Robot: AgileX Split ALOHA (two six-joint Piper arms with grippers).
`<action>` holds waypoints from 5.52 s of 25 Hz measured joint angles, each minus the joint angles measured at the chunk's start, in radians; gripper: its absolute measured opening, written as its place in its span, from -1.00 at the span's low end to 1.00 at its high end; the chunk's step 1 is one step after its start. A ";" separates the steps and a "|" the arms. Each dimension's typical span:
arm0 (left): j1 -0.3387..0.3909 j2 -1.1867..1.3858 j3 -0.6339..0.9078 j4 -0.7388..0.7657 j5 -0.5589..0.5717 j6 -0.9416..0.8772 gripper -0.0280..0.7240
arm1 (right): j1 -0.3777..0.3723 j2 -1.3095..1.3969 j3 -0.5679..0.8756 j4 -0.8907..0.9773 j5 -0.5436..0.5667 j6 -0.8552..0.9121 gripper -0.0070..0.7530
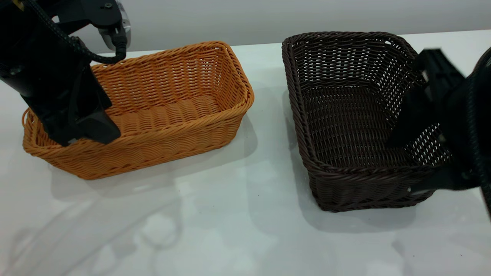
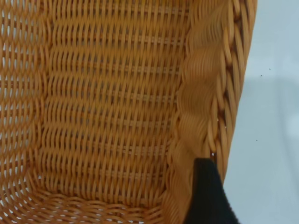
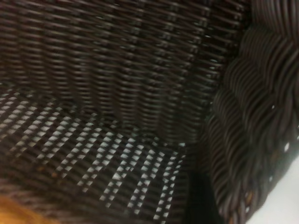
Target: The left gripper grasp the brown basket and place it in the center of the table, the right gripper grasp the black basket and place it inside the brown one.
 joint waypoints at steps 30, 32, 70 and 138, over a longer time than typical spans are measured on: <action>-0.008 0.000 0.000 -0.002 0.013 0.001 0.14 | 0.000 0.254 -0.059 0.043 -0.169 0.000 -0.39; -0.008 0.003 0.000 -0.001 0.002 0.001 0.14 | -0.001 0.254 -0.059 0.052 -0.183 0.010 -0.64; -0.008 0.254 -0.008 0.006 -0.143 0.203 -0.64 | -0.053 0.250 -0.058 0.037 -0.166 0.016 -0.67; -0.286 0.112 -0.106 -0.132 -0.033 0.135 0.57 | -0.343 0.103 -0.058 0.041 -0.113 -0.287 -0.67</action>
